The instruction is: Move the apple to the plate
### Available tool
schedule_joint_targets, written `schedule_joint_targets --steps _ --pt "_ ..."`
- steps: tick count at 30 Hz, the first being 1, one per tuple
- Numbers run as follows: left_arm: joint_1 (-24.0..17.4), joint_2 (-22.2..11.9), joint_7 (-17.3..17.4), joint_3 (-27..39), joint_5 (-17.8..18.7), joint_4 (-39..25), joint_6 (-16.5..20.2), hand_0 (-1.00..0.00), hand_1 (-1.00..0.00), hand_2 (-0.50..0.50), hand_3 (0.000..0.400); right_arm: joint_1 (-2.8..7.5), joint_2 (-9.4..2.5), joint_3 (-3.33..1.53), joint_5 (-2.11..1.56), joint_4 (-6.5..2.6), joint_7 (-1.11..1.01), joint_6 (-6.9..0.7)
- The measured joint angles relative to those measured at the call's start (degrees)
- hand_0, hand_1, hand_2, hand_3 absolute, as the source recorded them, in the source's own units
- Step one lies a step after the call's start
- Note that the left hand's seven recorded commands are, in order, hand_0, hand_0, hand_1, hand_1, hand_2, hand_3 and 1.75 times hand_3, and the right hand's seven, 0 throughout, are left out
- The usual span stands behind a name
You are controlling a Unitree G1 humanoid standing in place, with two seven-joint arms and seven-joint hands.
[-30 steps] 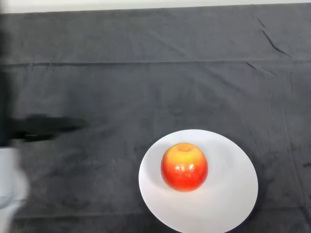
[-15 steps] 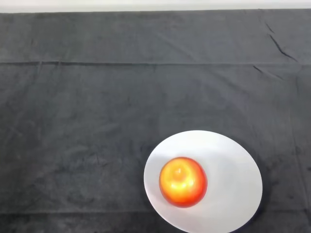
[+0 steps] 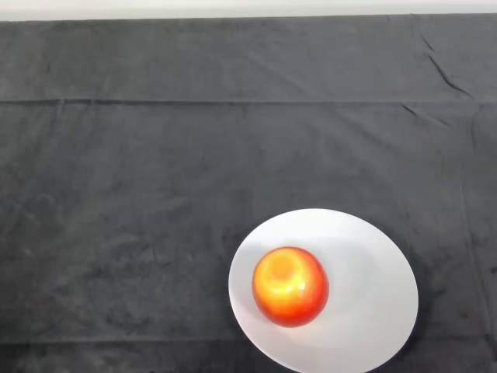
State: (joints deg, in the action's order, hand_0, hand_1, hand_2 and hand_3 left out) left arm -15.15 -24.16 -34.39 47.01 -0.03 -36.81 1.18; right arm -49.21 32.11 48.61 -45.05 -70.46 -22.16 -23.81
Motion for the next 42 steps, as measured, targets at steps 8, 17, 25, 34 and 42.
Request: schedule_joint_targets --steps 8,17,25,34,42 --pt "0.0 1.0 -1.0 1.5 0.9 1.1 -0.8 0.00 0.00 0.00 0.000 0.00 0.00 0.00 0.00 0.00 0.00 0.00" --pt "0.1 1.5 -2.3 1.5 0.9 1.1 -0.7 0.00 0.00 0.00 0.000 0.00 0.00 0.03 0.00 0.00 0.00 0.00" --pt "0.1 1.6 -2.7 1.4 0.9 1.1 -0.7 0.00 0.00 0.00 0.000 0.00 0.00 0.04 0.00 0.00 0.00 0.00" --pt "0.1 1.5 -3.0 1.4 0.9 1.1 -0.5 0.00 0.00 0.00 0.000 0.00 0.00 0.04 0.00 0.00 0.00 0.00" --pt "0.2 1.5 -3.1 1.3 0.8 1.1 0.4 0.00 0.00 0.00 0.000 0.00 0.00 0.04 0.00 0.00 0.00 0.00"
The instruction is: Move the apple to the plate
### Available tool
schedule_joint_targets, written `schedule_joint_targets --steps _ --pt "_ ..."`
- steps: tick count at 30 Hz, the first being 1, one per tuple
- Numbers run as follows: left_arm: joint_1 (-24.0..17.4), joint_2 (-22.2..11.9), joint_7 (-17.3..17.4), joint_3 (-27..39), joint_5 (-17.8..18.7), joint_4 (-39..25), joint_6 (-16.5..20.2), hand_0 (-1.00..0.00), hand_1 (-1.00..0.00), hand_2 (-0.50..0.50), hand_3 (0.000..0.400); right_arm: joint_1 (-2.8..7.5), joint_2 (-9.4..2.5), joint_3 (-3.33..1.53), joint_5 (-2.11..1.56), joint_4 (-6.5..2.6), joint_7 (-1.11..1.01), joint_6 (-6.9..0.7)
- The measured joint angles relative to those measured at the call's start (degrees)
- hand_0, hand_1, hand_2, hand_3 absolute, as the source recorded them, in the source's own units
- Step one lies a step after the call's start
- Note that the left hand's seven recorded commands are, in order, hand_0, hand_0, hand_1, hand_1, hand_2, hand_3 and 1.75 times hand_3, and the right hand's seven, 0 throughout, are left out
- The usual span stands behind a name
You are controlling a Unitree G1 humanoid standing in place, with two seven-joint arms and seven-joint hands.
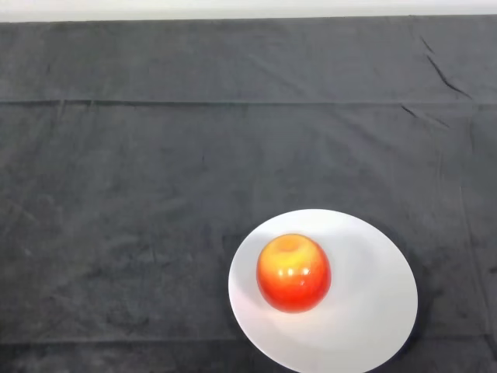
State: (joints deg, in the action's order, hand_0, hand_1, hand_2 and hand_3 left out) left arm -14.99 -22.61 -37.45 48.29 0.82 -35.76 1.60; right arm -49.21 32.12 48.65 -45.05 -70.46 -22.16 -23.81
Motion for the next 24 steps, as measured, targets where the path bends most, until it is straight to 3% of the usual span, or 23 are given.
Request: schedule_joint_targets --steps 24 --pt "0.1 0.0 0.0 -0.2 0.0 0.0 0.7 0.00 0.00 0.00 0.000 0.00 0.00 0.01 0.00 0.00 0.00 0.00"
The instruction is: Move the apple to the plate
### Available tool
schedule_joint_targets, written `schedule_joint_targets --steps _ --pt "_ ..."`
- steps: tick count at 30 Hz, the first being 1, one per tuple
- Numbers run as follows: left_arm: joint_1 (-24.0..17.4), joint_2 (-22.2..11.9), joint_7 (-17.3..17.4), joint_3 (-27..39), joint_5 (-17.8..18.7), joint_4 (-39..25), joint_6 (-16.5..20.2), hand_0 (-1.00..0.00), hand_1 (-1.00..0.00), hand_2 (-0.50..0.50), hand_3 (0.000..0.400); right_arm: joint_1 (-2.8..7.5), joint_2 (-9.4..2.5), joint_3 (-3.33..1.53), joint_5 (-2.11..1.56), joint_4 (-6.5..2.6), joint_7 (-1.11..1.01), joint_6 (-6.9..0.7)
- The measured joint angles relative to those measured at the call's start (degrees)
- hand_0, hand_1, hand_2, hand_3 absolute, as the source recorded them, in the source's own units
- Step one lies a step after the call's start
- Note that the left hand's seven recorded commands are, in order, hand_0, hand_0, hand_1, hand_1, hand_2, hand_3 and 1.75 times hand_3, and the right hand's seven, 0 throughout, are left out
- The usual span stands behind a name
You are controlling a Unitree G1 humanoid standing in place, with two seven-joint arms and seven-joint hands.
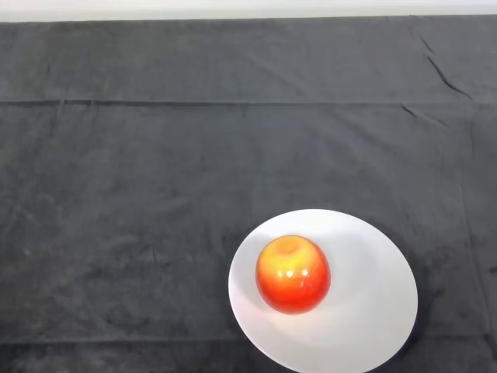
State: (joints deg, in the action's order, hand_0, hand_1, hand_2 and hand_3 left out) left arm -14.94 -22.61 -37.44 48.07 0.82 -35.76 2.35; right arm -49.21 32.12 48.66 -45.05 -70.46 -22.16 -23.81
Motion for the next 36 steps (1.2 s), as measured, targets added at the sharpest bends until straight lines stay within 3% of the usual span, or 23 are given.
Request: schedule_joint_targets --steps 36 --pt "-0.2 0.0 0.0 -0.6 0.0 0.0 0.0 0.00 0.00 0.00 0.000 0.00 0.00 0.00 0.00 0.00 0.00 0.00"
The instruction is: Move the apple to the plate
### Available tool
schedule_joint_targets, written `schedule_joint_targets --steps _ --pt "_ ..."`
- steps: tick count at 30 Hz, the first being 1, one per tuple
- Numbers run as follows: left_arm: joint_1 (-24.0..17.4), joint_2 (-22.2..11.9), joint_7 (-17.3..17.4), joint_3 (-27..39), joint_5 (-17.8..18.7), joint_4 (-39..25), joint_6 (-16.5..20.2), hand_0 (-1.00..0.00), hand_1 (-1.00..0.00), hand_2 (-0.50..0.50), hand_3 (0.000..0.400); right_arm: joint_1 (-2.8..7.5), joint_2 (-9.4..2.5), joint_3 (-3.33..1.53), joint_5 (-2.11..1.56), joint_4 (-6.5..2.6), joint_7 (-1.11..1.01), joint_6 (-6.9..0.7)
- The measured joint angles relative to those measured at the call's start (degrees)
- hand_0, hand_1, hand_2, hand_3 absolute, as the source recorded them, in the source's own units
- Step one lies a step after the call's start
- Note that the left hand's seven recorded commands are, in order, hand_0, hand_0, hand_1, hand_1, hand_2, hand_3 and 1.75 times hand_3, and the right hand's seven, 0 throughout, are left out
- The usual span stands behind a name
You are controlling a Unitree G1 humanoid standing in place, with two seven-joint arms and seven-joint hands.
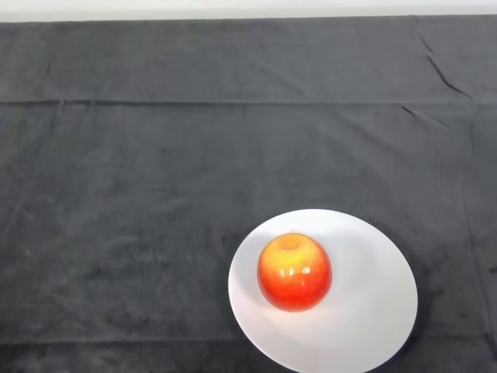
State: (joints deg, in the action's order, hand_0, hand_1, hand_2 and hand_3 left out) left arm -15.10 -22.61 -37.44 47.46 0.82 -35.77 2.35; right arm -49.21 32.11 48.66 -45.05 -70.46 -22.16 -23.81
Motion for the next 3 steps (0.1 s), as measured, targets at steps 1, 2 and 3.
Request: schedule_joint_targets --steps 1,2,3 --pt "0.0 0.0 0.0 0.0 0.0 0.0 0.0 0.00 0.00 0.00 0.000 0.00 0.00 0.00 0.00 0.00 0.00 0.00" --pt "0.0 0.0 0.0 0.0 0.0 0.0 0.0 0.00 0.00 0.00 0.000 0.00 0.00 0.00 0.00 0.00 0.00 0.00" --pt "0.0 0.0 0.0 0.0 0.0 0.0 0.0 0.00 0.00 0.00 0.000 0.00 0.00 0.00 0.00 0.00 0.00 0.00"
